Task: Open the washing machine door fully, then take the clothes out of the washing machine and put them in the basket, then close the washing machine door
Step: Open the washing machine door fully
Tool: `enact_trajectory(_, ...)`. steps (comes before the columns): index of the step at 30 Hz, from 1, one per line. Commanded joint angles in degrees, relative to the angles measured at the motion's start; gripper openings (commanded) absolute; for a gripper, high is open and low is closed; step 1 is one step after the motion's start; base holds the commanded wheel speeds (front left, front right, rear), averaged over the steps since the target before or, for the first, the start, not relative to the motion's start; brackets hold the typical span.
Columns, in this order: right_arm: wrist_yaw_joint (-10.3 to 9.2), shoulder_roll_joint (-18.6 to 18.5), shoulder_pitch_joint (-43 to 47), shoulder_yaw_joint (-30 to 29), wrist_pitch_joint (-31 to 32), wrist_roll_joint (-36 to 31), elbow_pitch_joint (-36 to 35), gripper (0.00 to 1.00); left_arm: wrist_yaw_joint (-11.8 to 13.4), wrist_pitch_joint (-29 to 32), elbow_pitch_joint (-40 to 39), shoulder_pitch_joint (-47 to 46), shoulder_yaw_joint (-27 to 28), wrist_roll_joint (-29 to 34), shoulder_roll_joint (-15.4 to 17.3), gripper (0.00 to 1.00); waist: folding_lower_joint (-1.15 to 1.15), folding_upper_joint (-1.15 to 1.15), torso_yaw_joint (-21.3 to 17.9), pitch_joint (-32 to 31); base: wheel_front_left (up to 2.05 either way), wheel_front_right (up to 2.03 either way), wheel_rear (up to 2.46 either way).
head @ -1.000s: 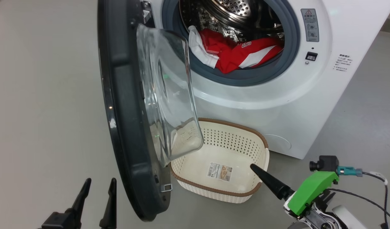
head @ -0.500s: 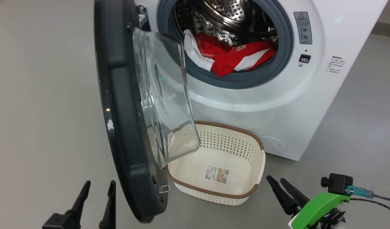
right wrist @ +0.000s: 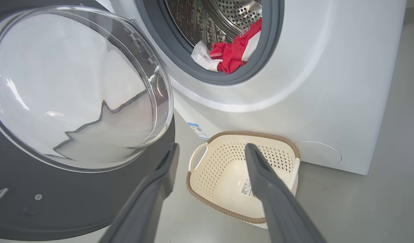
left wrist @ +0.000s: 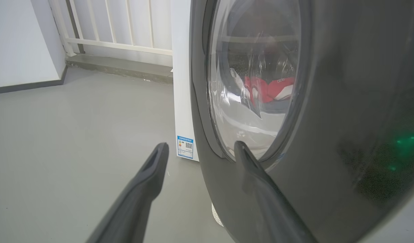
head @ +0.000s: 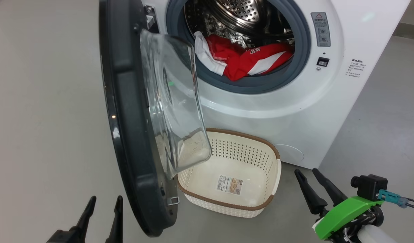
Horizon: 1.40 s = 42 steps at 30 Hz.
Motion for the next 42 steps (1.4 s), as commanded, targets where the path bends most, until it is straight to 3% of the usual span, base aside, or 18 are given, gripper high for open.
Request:
enact_trajectory(1,0.43,0.84,0.51,-1.27,-0.77,-3.33,-2.2,1.0,-0.31,-0.7,-1.31,-1.07,2.14,0.4,0.59,1.0,0.0,0.0,-0.04,0.11,0.0,0.0,0.0)
enact_trajectory(10,0.43,4.29,4.39,-10.46,-0.78,-19.15,-8.52,1.0,-0.31,-0.7,-1.53,-1.3,2.24,0.33,0.59,1.0,0.0,0.0,-0.29,0.54,0.0,0.0,0.0)
enact_trajectory(19,0.43,6.39,7.17,-15.77,-0.78,-30.28,-12.87,1.0,-0.31,-0.7,-1.76,-1.55,2.22,0.14,0.59,1.0,0.0,0.0,-0.33,0.83,0.0,0.0,0.0)
enact_trajectory(25,0.43,7.54,9.16,-16.89,-0.78,-34.59,-11.21,1.0,-0.31,-0.7,-1.63,-1.51,2.26,-0.01,0.59,1.0,0.0,0.0,-0.25,0.56,0.0,0.0,0.0)
enact_trajectory(38,0.43,8.91,9.9,-18.08,-0.78,-37.02,-9.29,1.0,-0.32,-0.7,-1.74,-1.54,2.76,-0.09,0.59,1.0,0.0,0.0,-0.3,0.21,0.0,0.0,0.0)
enact_trajectory(39,0.43,8.9,9.89,-18.18,-0.79,-37.15,-9.33,1.0,-0.3,-0.7,-1.98,-1.64,3.12,-0.59,0.59,0.94,0.0,0.0,-0.3,0.14,0.0,0.0,0.0)
enact_trajectory(40,0.43,8.91,9.91,-18.25,-0.79,-37.26,-9.34,1.0,-0.22,-0.7,-2.27,-1.76,3.64,-1.15,0.59,0.39,0.0,0.0,-0.29,0.08,0.0,0.0,0.0)
enact_trajectory(41,0.43,8.93,9.93,-18.33,-0.79,-37.32,-9.35,1.0,-0.18,-0.7,-2.75,-1.94,4.25,-1.71,0.59,0.0,0.0,0.0,-0.27,0.0,0.0,0.0,0.0)
enact_trajectory(42,0.43,8.95,9.95,-18.44,-0.79,-37.45,-9.41,1.0,-0.04,-0.7,-3.33,-2.08,4.91,-2.13,0.59,0.0,0.0,0.0,-0.25,-0.12,0.0,0.0,0.0)
